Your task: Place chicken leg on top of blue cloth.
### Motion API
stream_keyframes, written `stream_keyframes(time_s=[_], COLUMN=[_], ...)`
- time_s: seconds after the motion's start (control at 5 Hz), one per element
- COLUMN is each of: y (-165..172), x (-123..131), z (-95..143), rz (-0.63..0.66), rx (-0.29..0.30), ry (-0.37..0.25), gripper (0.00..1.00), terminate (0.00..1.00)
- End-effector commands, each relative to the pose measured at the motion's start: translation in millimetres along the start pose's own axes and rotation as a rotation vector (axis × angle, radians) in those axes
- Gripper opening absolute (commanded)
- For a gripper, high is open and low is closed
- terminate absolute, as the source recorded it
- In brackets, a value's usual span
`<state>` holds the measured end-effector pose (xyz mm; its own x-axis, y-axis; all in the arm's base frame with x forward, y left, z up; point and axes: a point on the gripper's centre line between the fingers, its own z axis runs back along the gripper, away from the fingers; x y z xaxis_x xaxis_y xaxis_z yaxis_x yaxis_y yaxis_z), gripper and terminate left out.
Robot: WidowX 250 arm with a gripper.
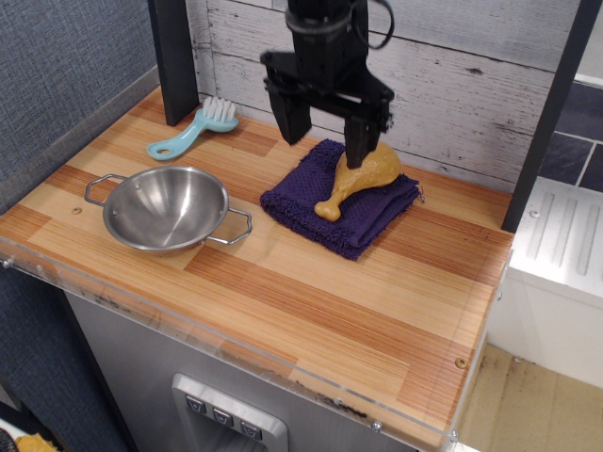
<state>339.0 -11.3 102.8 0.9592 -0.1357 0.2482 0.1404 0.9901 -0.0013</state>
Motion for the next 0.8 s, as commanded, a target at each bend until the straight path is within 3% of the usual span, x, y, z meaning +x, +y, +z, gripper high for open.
stream_keyframes(time_s=[0.0,0.4,0.6], y=[16.4,21.4,21.4], x=[-32.2,-42.4,-42.4], z=[8.5,8.5,8.5], rz=[0.073,0.096,0.096], rx=[0.041,0.04,0.04], ry=[0.072,0.089,0.089], gripper=[1.0,1.0,1.0], terminate=[0.0,0.0,1.0])
